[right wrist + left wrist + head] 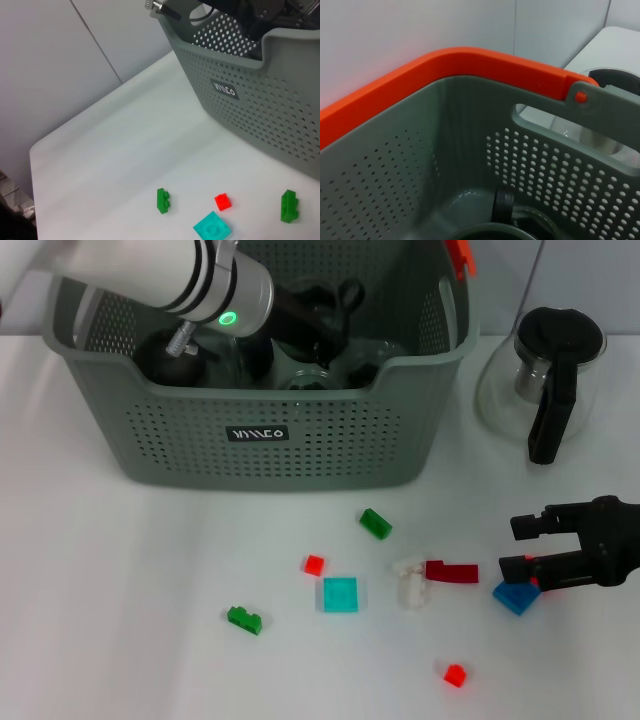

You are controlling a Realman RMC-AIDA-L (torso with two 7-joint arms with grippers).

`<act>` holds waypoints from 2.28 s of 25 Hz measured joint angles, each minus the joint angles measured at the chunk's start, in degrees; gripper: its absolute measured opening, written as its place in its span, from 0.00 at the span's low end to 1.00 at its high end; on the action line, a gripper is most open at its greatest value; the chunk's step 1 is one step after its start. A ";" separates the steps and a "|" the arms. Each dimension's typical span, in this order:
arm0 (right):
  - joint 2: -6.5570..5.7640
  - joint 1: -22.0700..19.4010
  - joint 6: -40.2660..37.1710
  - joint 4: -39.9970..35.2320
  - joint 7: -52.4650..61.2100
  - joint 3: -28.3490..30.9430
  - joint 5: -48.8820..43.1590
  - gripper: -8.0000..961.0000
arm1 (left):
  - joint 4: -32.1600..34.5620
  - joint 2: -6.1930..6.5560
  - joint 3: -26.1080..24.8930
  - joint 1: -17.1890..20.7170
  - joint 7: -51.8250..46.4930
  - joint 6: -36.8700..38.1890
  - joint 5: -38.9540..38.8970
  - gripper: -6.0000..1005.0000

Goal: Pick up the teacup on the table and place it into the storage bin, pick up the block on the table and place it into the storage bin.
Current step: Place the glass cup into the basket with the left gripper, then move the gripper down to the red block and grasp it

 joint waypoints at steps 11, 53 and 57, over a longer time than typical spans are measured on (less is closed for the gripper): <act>0.00 -0.22 0.05 0.10 -0.13 -0.22 0.00 0.86 | -1.79 -0.78 3.27 -0.49 -2.31 -3.62 3.47 0.05; -2.25 0.04 -2.00 -0.61 -0.92 2.42 -1.78 0.86 | 34.70 0.82 -9.33 16.38 6.69 47.28 -32.48 0.67; -2.84 0.00 -2.06 -0.65 -0.74 2.44 -3.79 0.86 | 31.30 -2.11 -7.97 23.23 18.92 55.83 -34.11 0.67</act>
